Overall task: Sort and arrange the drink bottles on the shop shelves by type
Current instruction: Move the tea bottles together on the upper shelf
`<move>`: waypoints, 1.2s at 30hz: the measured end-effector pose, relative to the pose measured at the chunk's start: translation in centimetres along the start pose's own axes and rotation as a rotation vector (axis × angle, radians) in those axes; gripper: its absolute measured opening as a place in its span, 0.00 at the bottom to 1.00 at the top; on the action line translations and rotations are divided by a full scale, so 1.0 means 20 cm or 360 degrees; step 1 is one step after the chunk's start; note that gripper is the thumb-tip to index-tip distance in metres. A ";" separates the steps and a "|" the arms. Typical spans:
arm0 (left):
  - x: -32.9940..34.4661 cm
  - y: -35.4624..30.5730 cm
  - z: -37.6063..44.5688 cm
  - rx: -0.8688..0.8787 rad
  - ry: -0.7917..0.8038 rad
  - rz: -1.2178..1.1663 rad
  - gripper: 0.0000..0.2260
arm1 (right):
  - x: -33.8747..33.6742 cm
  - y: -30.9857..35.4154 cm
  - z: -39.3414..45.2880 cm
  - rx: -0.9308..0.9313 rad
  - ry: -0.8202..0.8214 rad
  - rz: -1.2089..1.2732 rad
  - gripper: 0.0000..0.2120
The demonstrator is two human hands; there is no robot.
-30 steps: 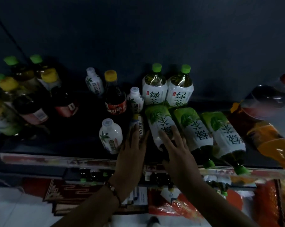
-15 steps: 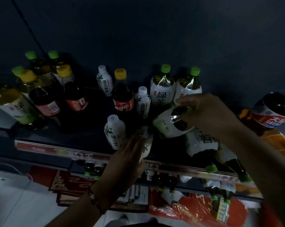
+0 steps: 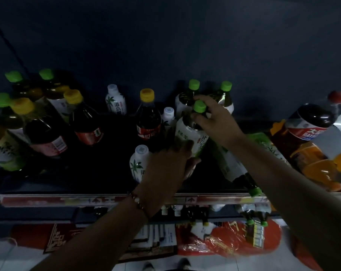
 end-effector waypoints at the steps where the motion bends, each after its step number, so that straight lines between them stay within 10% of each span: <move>1: -0.01 0.00 0.03 0.0015 -0.0007 0.0041 0.28 | 0.00 0.00 0.00 0.0011 0.0005 0.0004 0.21; 17: -0.11 -0.22 -0.06 0.0398 -0.0430 -0.0356 0.21 | -0.17 -0.19 -0.30 0.0048 -0.0099 -0.0119 0.28; 29: 0.44 -0.78 0.18 0.0448 0.0219 -0.0170 0.41 | -0.46 -1.06 -0.85 0.0616 -0.0370 -0.0602 0.46; 36: 0.50 -0.82 0.23 0.0268 0.0143 -0.0116 0.29 | -0.47 -1.15 -0.84 0.0369 -0.0302 -0.0458 0.46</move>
Point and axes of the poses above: each hand's wrist, its own z-axis towards the middle knuckle, its own x-axis out of the palm, y = z × x, the point moved 7 cm from there along z, towards the middle knuckle, and after that the axes turned 8 degrees about x, right-handed, at the moved point
